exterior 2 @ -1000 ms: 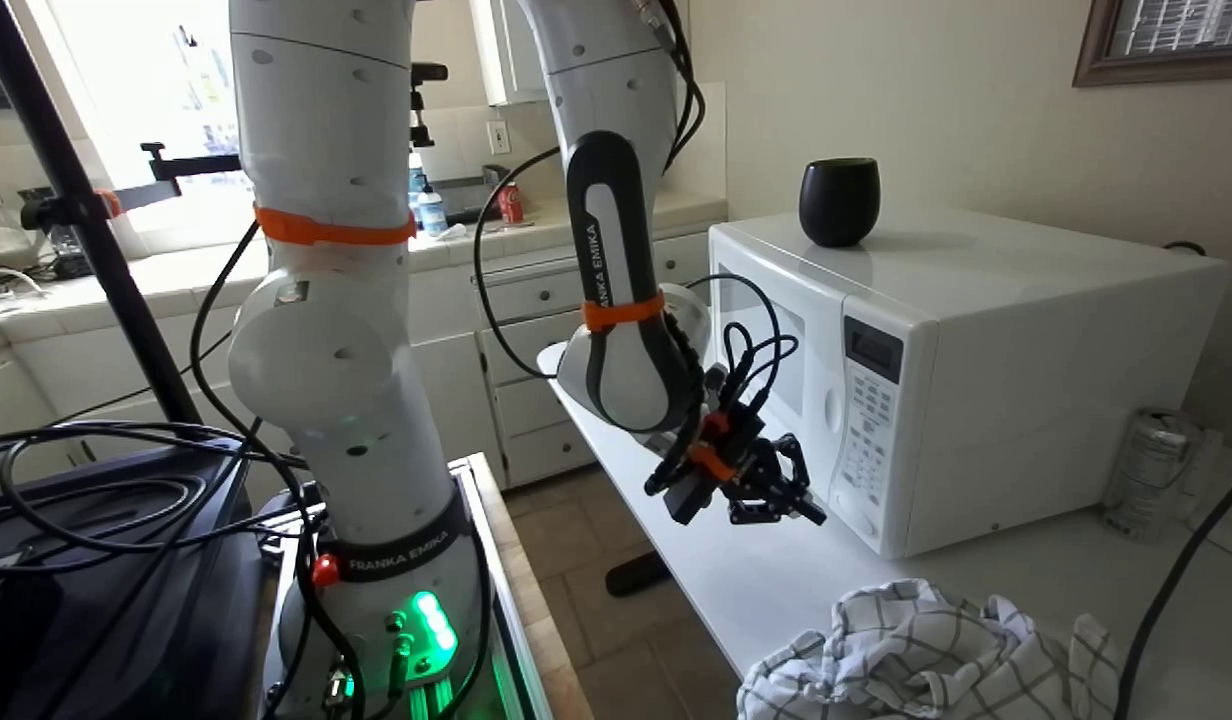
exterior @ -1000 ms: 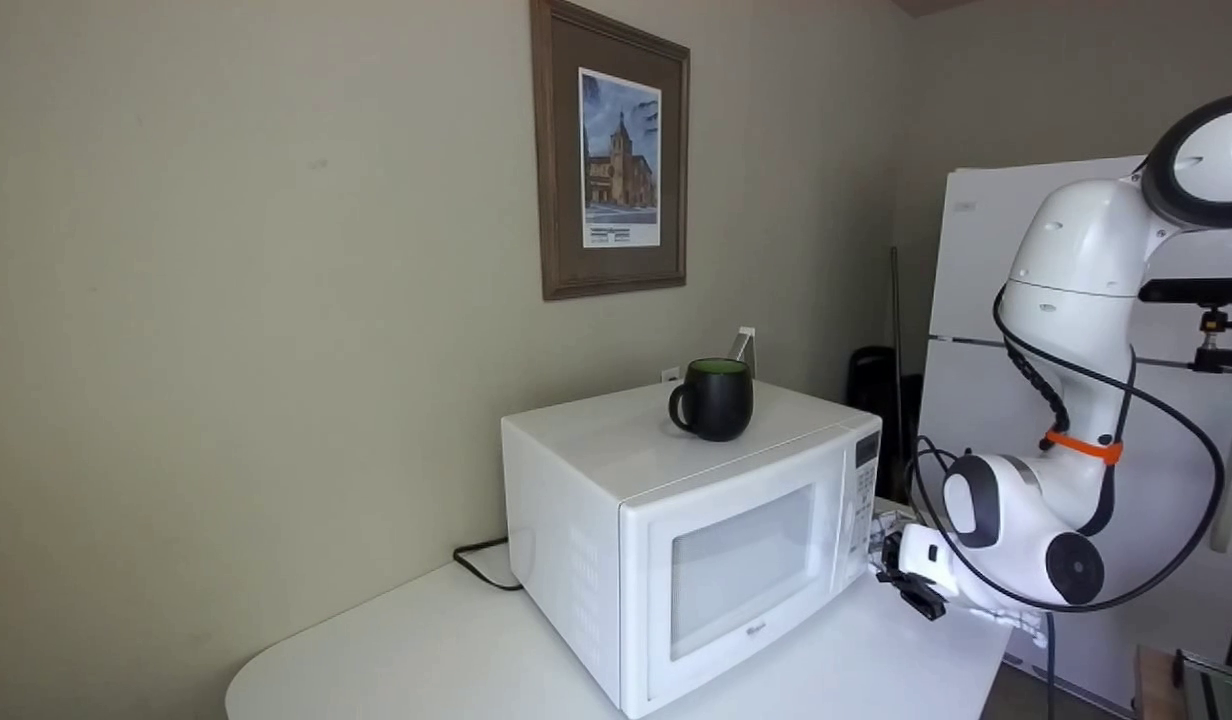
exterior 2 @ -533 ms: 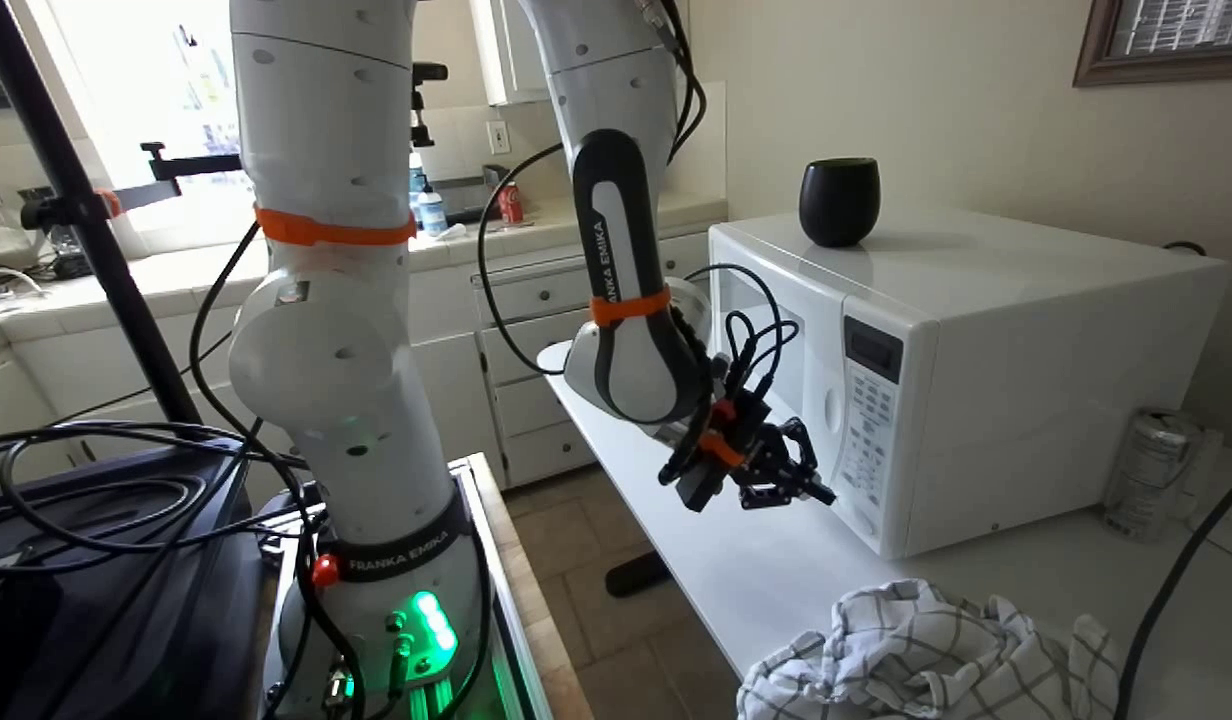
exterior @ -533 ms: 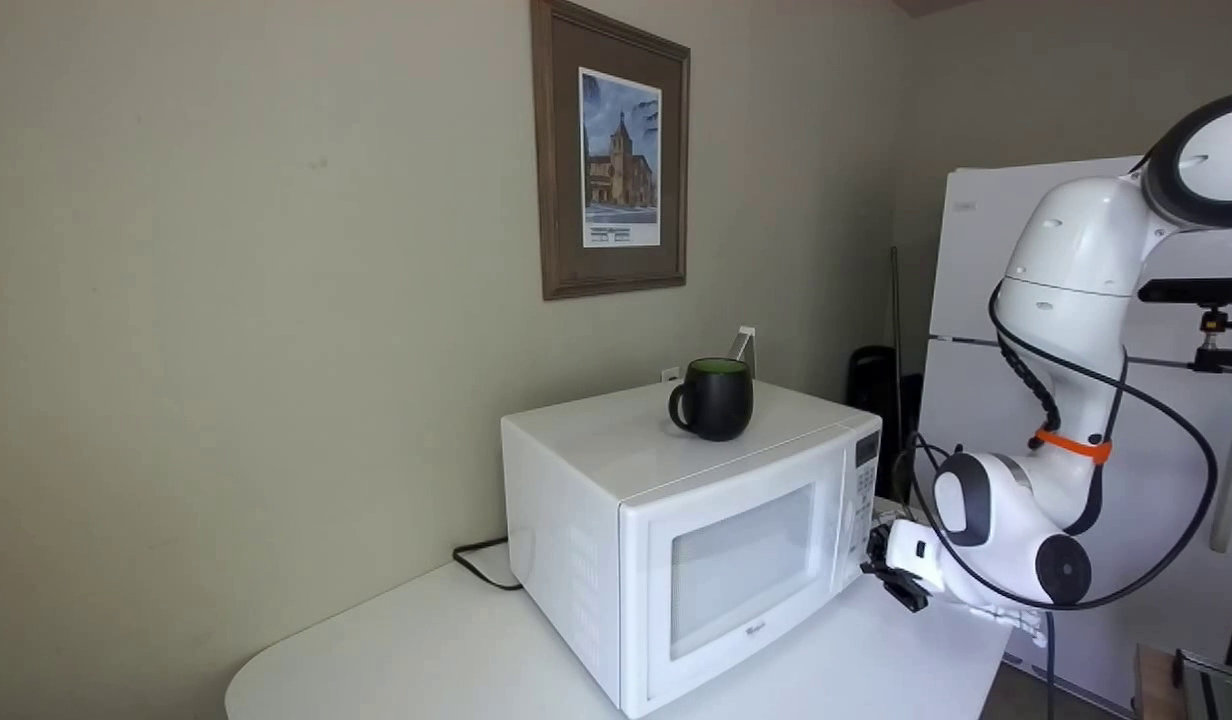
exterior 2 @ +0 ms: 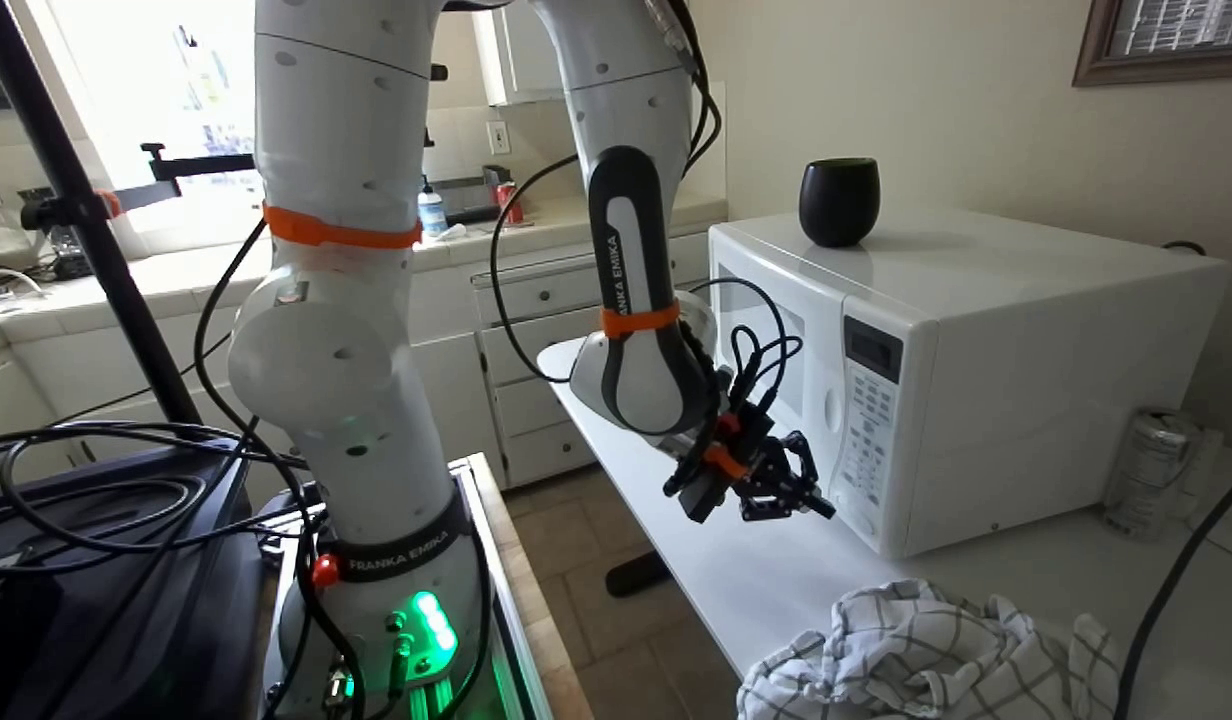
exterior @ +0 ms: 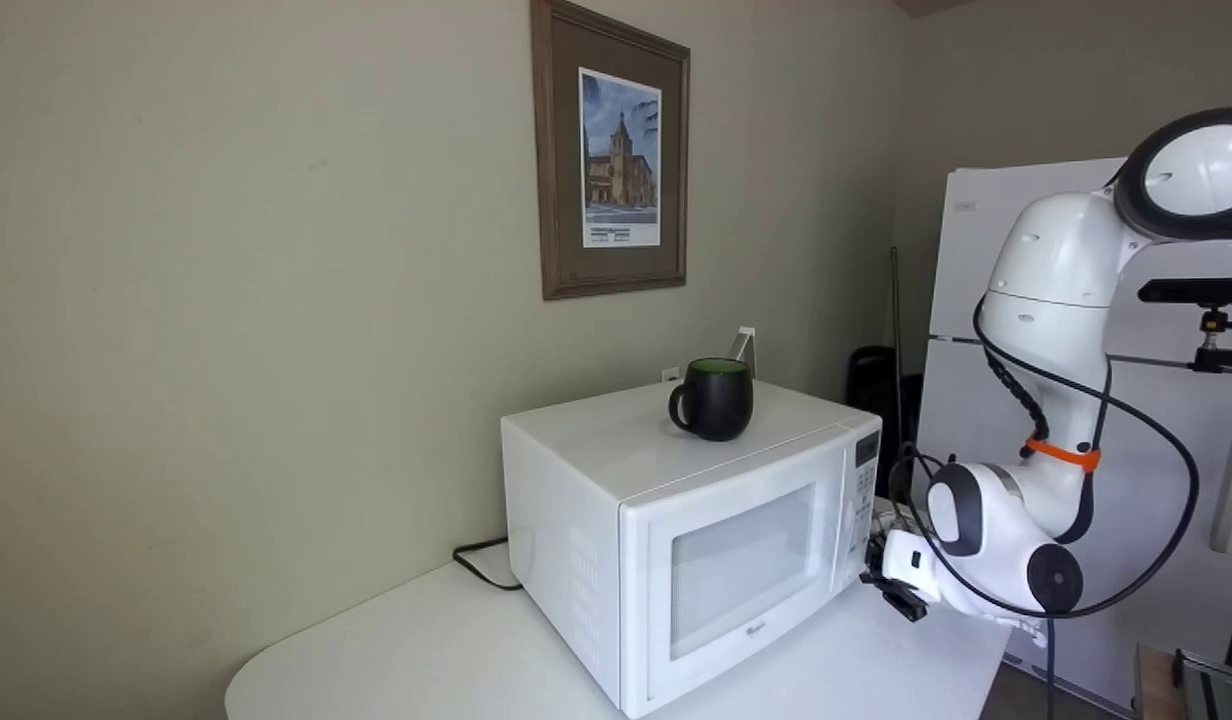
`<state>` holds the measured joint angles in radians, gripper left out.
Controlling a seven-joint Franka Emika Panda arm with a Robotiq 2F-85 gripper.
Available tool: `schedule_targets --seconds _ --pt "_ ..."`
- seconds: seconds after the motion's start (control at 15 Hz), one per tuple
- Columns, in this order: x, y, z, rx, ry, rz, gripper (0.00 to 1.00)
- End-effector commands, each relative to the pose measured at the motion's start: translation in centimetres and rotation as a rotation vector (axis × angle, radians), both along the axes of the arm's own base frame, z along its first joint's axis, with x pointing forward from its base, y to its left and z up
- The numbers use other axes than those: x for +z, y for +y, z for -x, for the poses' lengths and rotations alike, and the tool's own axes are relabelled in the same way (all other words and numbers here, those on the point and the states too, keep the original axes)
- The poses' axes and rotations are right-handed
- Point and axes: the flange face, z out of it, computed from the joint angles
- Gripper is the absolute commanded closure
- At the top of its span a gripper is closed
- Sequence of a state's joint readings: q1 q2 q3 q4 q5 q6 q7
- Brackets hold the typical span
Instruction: Open the microwave door by pressing the bottom right button
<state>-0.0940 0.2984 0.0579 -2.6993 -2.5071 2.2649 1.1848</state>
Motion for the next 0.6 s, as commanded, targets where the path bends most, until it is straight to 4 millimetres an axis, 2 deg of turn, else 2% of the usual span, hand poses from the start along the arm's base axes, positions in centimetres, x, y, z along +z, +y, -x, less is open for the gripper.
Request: schedule_targets --seconds 0.0,0.27,0.53 --pt "-0.79 -0.37 -1.03 -0.007 -0.005 0.014 1.0" --pt "-0.72 0.06 -1.97 0.016 -0.009 0.028 1.0" --pt "-0.97 0.27 -1.85 0.047 0.004 0.071 1.0"
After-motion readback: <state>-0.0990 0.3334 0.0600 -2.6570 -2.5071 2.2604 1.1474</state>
